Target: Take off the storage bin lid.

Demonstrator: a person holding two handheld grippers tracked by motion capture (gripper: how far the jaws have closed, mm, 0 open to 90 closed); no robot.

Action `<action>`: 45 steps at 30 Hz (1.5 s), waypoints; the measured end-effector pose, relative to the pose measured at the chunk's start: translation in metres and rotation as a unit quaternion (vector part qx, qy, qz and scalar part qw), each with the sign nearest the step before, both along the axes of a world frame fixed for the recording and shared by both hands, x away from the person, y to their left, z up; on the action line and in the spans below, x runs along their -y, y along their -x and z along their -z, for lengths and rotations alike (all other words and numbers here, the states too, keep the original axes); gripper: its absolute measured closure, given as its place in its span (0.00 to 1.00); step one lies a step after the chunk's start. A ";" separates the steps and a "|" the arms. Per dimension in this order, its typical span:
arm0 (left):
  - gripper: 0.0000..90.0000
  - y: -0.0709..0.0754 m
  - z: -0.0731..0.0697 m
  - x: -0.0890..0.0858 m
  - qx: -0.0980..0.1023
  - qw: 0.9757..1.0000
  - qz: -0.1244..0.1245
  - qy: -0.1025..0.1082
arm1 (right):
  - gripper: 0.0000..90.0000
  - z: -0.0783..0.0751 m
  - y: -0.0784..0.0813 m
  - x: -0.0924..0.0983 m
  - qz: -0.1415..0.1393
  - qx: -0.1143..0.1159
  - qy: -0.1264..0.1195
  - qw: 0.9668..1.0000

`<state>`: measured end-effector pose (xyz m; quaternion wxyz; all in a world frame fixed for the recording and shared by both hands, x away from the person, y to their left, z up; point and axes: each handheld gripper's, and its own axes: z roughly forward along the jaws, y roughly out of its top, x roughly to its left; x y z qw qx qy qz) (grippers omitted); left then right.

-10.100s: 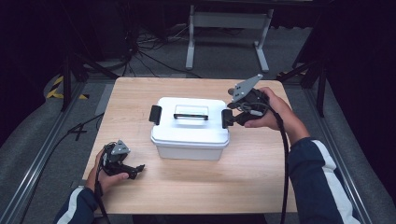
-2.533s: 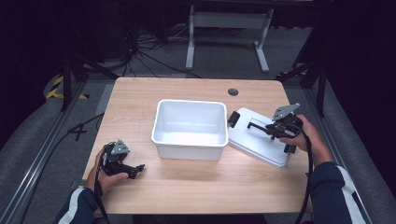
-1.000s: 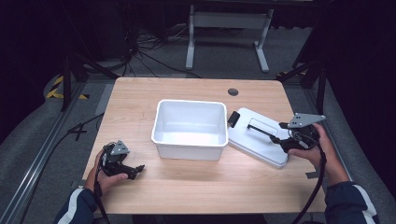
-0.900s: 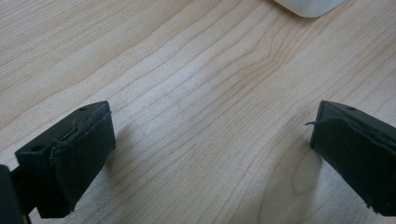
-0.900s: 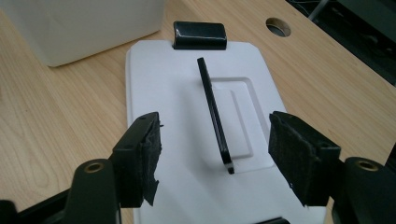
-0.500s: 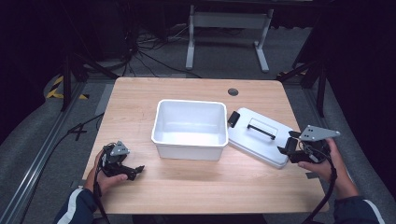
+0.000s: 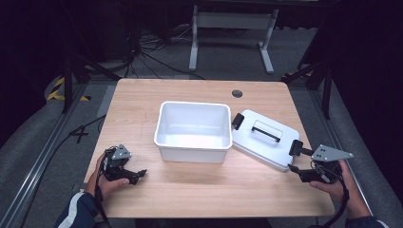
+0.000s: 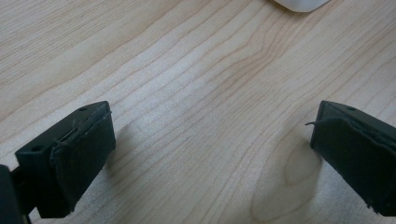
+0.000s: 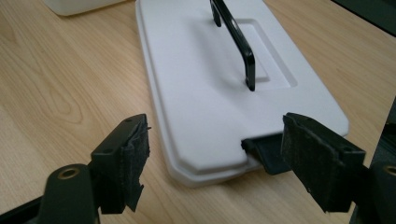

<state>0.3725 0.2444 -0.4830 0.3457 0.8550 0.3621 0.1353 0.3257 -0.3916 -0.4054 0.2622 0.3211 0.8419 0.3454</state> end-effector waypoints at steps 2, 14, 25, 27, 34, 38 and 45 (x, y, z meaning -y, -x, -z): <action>0.00 0.000 0.000 0.000 0.000 1.000 0.000 0.000 | 0.26 0.006 0.003 0.002 0.000 -0.005 -0.005 1.000; 0.00 0.000 0.000 0.000 0.000 1.000 0.000 0.000 | 0.25 0.052 0.015 0.019 0.043 -0.049 -0.049 0.997; 0.00 0.000 0.000 0.000 0.000 1.000 0.000 0.000 | 0.22 0.062 0.013 0.021 0.056 -0.074 -0.061 0.994; 0.00 0.000 0.000 0.000 0.000 1.000 0.000 0.000 | 0.22 0.062 0.013 0.021 0.057 -0.075 -0.062 0.994; 0.00 0.001 0.000 0.000 0.000 1.000 0.000 0.002 | 0.22 0.062 0.014 0.021 0.063 -0.074 -0.062 0.993; 0.00 0.001 0.000 0.000 -0.001 1.000 0.000 0.003 | 0.22 0.062 0.014 0.021 0.065 -0.073 -0.062 0.993; 0.00 0.000 0.000 0.000 0.000 1.000 0.003 0.003 | 0.22 0.062 0.014 0.021 0.066 -0.074 -0.064 0.993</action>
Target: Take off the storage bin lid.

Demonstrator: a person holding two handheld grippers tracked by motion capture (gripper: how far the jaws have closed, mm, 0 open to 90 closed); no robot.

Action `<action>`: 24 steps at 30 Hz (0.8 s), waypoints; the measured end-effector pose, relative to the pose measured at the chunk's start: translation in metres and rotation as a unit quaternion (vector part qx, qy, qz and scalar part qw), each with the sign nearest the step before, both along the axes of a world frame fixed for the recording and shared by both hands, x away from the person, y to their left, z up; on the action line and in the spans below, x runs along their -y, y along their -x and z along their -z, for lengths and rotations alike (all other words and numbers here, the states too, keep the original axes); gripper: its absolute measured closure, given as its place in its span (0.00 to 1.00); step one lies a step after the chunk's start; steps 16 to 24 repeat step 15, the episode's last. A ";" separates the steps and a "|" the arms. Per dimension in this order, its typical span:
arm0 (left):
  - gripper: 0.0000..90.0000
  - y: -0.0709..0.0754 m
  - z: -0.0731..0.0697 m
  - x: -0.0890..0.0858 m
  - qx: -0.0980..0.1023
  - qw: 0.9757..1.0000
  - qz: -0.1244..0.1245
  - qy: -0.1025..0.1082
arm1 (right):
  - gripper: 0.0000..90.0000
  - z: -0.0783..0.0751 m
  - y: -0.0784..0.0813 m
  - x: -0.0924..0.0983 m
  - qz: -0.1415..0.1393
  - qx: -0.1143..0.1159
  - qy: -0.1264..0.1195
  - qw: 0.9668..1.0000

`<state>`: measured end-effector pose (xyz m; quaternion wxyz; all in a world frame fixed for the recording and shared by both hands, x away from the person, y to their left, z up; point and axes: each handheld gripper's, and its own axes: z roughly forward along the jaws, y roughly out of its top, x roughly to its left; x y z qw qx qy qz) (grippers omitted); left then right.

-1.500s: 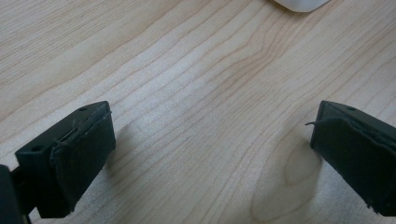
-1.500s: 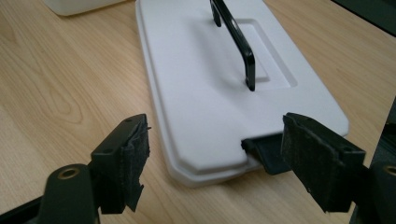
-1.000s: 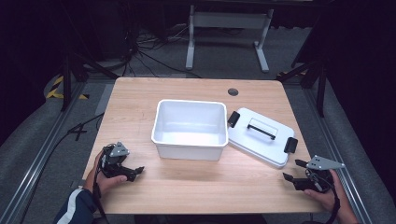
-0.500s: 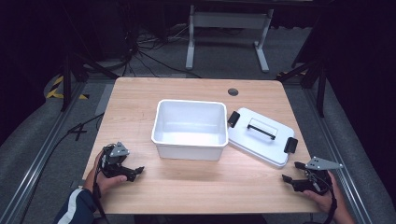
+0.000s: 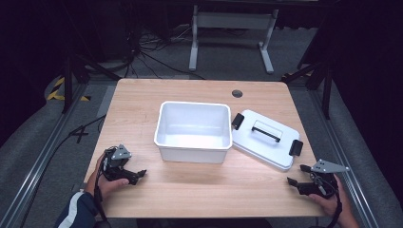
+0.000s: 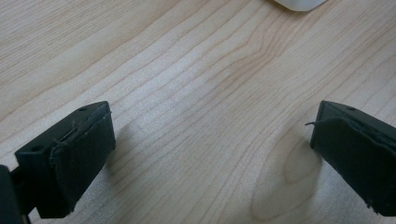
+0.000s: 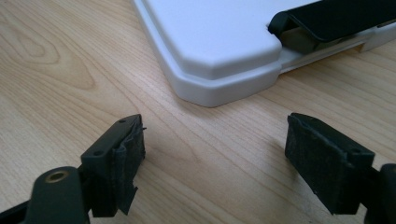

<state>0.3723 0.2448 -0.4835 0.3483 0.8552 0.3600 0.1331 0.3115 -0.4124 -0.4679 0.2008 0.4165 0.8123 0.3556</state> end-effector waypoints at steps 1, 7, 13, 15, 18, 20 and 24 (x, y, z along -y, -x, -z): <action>0.00 0.000 0.000 0.000 0.002 1.000 0.000 -0.001 | 0.22 0.000 0.000 0.000 0.000 0.000 0.000 1.000; 0.00 -0.001 0.000 0.000 0.001 1.000 0.002 -0.001 | 0.22 0.000 0.000 0.000 0.000 0.000 0.001 1.000; 0.00 -0.001 -0.001 -0.001 0.002 1.000 0.008 -0.004 | 0.22 0.000 0.000 0.000 0.000 0.000 0.000 1.000; 0.00 -0.001 -0.001 -0.001 0.002 1.000 0.007 -0.005 | 0.22 0.000 0.000 0.000 0.001 0.000 0.001 1.000; 0.00 -0.001 -0.001 -0.001 0.002 1.000 0.007 -0.005 | 0.22 0.000 0.000 0.000 0.001 0.000 0.001 1.000; 0.00 -0.001 -0.001 -0.001 0.002 1.000 0.007 -0.005 | 0.22 0.000 0.000 0.000 0.001 0.000 0.001 1.000; 0.00 -0.001 -0.001 -0.001 0.002 1.000 0.007 -0.005 | 0.22 0.000 0.000 0.000 0.001 0.000 0.001 1.000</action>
